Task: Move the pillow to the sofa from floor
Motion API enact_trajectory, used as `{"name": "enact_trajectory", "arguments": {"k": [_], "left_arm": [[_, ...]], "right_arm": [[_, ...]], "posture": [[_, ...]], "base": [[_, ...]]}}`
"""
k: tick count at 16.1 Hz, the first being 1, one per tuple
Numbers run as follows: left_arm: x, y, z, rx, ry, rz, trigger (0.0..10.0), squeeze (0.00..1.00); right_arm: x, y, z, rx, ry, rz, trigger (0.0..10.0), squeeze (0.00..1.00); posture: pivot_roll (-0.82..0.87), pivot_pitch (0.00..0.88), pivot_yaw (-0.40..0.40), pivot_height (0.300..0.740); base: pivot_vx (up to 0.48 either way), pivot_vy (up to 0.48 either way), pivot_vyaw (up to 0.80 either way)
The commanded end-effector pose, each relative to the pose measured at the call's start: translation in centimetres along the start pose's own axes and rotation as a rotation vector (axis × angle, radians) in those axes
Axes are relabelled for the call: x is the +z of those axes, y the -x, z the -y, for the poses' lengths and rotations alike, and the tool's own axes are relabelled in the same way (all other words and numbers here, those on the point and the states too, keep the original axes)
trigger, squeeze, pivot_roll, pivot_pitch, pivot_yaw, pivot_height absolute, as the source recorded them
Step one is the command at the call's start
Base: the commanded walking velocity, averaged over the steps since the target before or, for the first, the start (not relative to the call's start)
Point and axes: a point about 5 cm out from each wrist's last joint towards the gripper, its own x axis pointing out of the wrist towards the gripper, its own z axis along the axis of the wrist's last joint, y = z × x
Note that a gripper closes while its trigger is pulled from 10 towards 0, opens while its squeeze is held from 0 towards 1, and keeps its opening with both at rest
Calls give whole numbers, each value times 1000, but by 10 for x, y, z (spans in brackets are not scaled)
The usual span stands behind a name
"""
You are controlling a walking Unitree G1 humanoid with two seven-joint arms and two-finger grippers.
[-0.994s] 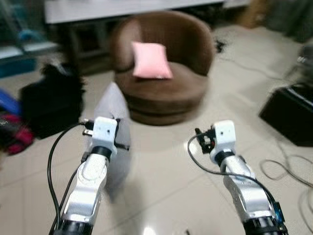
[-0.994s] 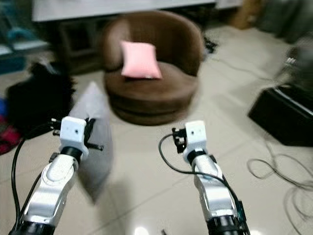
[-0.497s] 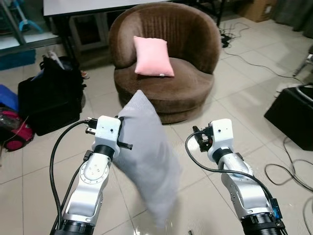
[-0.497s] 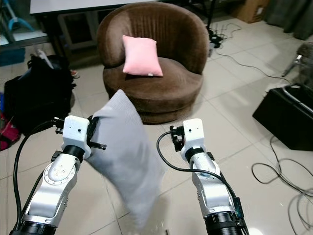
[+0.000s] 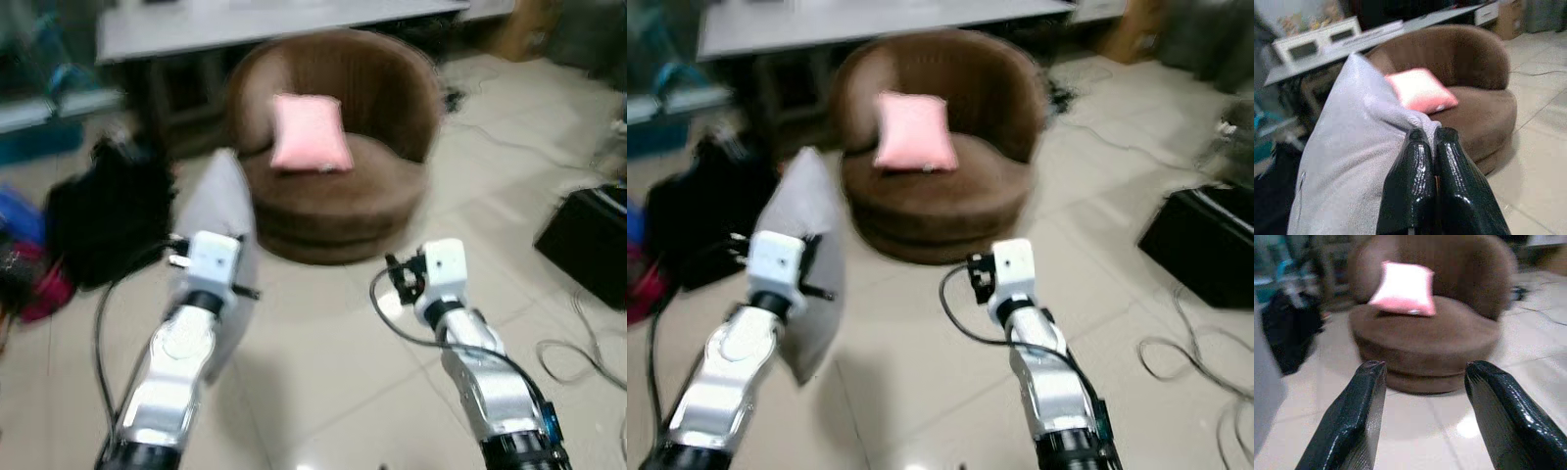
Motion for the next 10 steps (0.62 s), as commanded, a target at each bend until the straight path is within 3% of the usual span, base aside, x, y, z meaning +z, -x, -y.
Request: {"name": "enact_trajectory", "arguments": {"k": [1, 10], "left_arm": [[21, -6, 11, -50, 4, 91, 10000, 0], [21, -5, 8, -57, -9, 97, 10000, 0]], "right_arm": [[0, 2, 8, -31, -5, -2, 10000, 0], [1, 0, 4, -20, 9, 1, 10000, 0]], "posture": [[65, 0, 59, 740], [67, 0, 61, 740]], "base": [[446, 0, -800], [480, 0, -45]]}}
